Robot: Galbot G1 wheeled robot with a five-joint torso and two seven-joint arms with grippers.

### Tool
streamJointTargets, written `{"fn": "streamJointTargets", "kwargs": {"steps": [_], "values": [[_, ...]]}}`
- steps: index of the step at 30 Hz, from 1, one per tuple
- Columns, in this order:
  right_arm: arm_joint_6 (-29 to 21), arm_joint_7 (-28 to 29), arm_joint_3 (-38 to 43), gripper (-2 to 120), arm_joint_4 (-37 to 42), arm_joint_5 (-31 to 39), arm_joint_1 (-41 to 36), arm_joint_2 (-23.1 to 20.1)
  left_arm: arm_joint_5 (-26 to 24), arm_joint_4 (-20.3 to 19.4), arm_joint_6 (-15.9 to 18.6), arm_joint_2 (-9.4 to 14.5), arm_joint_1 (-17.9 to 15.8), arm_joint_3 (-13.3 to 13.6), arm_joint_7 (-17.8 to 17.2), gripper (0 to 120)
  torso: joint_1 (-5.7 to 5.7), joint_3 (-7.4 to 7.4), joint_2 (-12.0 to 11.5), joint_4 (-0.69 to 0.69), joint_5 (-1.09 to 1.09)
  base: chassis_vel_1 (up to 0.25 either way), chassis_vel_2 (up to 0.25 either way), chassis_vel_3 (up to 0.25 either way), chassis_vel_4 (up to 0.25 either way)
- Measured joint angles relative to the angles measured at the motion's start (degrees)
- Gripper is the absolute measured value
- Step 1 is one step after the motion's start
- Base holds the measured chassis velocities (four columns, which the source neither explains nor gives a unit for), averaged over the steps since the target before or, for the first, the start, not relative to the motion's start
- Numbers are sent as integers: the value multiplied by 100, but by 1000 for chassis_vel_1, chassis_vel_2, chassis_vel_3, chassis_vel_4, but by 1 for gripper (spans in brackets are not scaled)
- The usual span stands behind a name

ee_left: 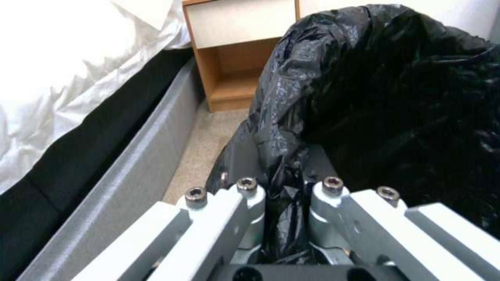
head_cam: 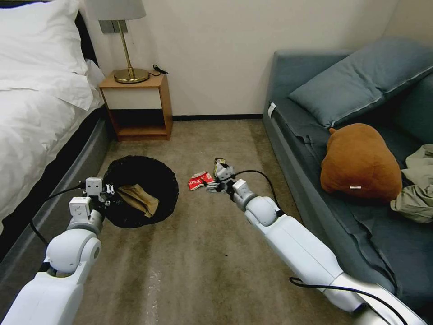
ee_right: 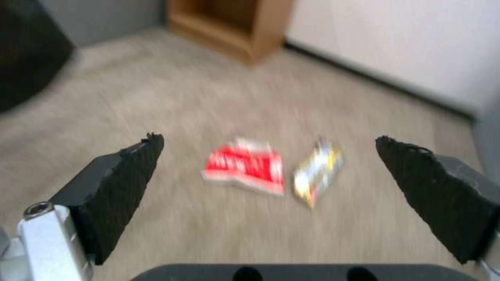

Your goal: Pick up the trash bin, then pick up the garbage on the floor and place it into the trash bin.

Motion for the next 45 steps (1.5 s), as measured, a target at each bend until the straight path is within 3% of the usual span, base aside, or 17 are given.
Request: {"fn": "streamJointTargets", "kwargs": {"steps": [10, 14, 45], "values": [[-785, 366, 255, 100, -359, 329, -306, 106, -107, 129, -64, 86, 55, -34, 5, 5, 0, 0, 0, 1, 0, 0, 0, 0, 0], [-849, 434, 323, 100, -436, 288, -387, 155, -144, 137, -100, 117, 91, -51, 13, 5, 0, 0, 0, 1, 0, 0, 0, 0, 0], [-624, 242, 584, 100, -656, 146, -491, 255, -207, 210, -286, 158, 359, -155, 63, 5, 0, 0, -1, 1, -1, -3, 3, 2, -3]]}}
